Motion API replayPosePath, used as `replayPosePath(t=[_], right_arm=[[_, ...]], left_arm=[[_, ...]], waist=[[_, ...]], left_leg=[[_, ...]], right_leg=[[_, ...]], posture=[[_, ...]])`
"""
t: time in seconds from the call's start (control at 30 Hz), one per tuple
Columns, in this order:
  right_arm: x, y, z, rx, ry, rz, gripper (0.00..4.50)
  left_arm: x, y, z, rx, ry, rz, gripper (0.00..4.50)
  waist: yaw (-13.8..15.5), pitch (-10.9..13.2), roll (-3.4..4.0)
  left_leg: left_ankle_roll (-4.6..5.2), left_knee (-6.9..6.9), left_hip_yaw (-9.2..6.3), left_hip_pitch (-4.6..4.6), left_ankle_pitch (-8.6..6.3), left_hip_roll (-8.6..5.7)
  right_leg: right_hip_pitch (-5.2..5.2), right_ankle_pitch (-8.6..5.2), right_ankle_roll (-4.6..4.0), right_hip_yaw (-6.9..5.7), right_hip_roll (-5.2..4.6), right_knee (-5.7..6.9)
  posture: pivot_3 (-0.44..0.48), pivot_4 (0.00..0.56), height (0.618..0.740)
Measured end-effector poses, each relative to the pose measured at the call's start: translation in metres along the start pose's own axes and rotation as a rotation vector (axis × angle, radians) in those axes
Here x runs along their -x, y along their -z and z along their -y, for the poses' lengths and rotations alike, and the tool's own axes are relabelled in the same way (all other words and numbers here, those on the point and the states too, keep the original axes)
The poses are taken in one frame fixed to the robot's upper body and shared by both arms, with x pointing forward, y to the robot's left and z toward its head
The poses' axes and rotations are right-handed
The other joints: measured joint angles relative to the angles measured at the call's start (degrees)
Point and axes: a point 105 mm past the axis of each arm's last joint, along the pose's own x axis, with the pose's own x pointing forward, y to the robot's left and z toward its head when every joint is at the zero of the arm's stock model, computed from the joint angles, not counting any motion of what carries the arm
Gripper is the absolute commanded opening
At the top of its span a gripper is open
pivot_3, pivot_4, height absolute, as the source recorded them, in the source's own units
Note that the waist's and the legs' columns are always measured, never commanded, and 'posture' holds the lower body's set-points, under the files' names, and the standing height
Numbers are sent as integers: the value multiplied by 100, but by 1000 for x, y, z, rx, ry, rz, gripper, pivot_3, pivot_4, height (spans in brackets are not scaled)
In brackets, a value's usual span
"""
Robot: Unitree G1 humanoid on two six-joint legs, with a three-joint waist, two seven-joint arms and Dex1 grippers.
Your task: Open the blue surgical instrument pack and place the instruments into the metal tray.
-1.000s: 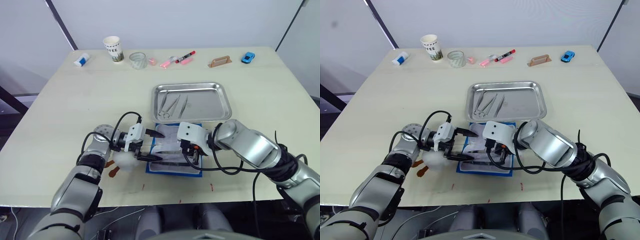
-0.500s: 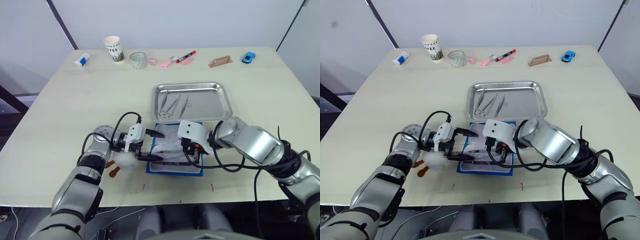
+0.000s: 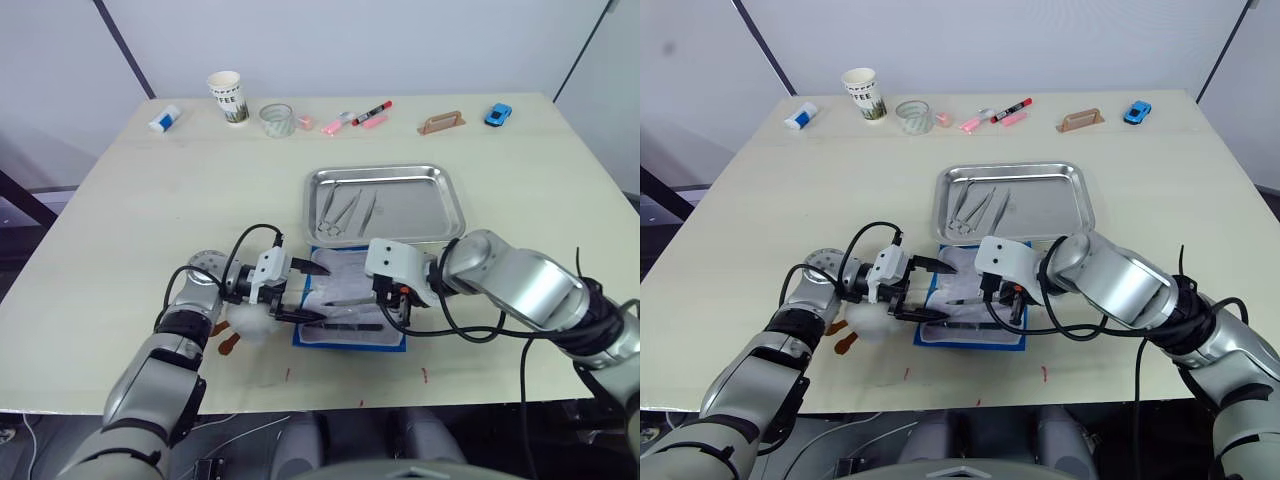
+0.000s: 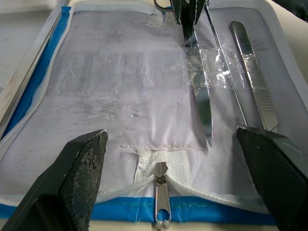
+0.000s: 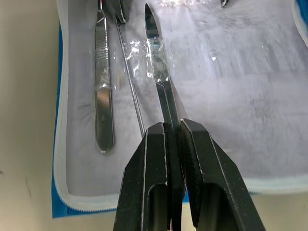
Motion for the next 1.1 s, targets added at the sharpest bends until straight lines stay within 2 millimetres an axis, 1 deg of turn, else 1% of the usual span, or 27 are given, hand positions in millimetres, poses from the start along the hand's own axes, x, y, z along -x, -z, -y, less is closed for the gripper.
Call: replayPosePath(t=[0.53, 0.77, 0.83, 0.9, 0.97, 1.1], right_arm=[[16, 20, 2, -4, 29, 86, 55], [35, 36, 6, -25, 50, 101, 55], [43, 44, 6, -35, 62, 103, 55], [48, 47, 9, -36, 84, 110, 55], [57, 49, 14, -30, 118, 133, 55], [66, 58, 15, -41, 135, 146, 55]], left_arm=[[0, 0, 0, 1, -2, 0, 4500], [1, 1, 0, 2, -4, 0, 4500], [0, 0, 0, 2, -4, 1, 4500], [1, 1, 0, 2, -3, -1, 4500], [1, 1, 0, 2, -4, -2, 4500], [0, 0, 0, 1, -3, -2, 4500]], waist=[[0, 2, -2], [-6, 4, -4], [3, 4, -4], [-6, 3, -2], [-5, 4, -3], [2, 4, -4]], left_leg=[[0, -2, -1, 1, 0, -1], [0, -4, -2, 4, 0, -1], [0, -6, -3, 2, 0, -1], [0, -8, -3, 6, 0, -1], [0, -8, -2, 8, 0, -2], [0, -11, -3, 7, 0, -3]], right_leg=[[0, 0, 0, -1, 0, -2], [0, -1, 0, 2, 1, -3], [1, -1, 0, 0, 1, -6], [1, -1, 1, 8, 1, -6], [3, -1, 1, 5, 2, -6], [3, -1, 1, 4, 3, -8]], posture=[[0, 150, 740], [0, 150, 740], [0, 150, 740], [0, 150, 740], [0, 150, 740], [0, 150, 740]])
